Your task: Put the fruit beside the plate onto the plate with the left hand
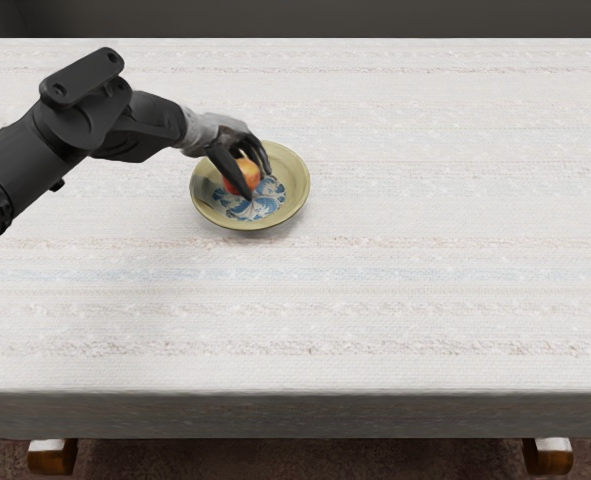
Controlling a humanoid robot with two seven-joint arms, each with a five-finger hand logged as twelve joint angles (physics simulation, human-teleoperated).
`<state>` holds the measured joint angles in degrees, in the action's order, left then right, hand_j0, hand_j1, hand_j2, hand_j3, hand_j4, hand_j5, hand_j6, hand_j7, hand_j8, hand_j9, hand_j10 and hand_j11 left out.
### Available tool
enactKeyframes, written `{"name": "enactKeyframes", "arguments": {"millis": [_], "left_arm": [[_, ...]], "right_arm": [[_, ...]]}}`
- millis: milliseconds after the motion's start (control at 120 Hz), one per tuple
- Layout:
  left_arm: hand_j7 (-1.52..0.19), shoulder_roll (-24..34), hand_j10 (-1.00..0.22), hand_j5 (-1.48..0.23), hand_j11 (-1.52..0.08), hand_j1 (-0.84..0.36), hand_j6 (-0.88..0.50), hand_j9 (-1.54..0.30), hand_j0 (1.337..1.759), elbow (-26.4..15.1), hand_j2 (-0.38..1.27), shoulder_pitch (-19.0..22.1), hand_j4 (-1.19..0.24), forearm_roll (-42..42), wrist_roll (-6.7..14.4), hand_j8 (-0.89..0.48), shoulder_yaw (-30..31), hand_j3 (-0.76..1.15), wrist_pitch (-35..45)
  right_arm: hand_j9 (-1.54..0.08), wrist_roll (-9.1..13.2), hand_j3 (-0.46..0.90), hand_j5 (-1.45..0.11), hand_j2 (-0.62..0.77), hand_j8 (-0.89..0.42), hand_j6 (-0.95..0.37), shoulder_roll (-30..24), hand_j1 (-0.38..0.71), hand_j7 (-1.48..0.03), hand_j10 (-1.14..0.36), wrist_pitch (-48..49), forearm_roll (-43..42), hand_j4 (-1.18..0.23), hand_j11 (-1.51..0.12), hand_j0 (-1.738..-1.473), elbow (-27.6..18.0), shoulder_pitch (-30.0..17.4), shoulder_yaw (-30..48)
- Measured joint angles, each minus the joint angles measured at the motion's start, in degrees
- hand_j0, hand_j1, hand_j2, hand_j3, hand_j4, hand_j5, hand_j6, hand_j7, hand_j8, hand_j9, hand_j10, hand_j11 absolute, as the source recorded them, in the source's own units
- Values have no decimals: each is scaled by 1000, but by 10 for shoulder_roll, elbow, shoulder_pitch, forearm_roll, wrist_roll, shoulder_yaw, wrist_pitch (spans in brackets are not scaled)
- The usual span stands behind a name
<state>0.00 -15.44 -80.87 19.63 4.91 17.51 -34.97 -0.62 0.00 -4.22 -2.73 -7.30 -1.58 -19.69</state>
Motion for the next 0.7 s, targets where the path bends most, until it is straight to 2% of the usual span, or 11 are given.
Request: {"name": "enactKeyframes", "arguments": {"millis": [133,483,617,700], "left_arm": [[-793,0,-523,-780,-818,-308,-541,-808,1652,0,176,2,-615,-1,0,-478,-9,0,0],[-589,0,-422,-587,-592,-177,-440,-592,1657,5,111,9,-453,-1,-1,-424,-26,0,0],[-505,0,-372,-504,-506,-107,-382,-506,1657,24,89,6,-388,-1,-2,-373,-38,0,0],[-450,0,-335,-449,-451,-59,-342,-450,1658,49,77,11,-346,-2,-4,-336,-41,0,0]], "right_arm": [[0,0,0,0,0,0,0,0,-349,0,0,0,0,0,0,-1658,0,0,0],[0,0,0,0,0,0,0,0,-349,0,0,0,0,0,0,-1658,0,0,0],[0,0,0,0,0,0,0,0,-349,0,0,0,0,0,0,-1658,0,0,0],[0,0,0,0,0,0,0,0,-349,0,0,0,0,0,0,-1658,0,0,0]]}}
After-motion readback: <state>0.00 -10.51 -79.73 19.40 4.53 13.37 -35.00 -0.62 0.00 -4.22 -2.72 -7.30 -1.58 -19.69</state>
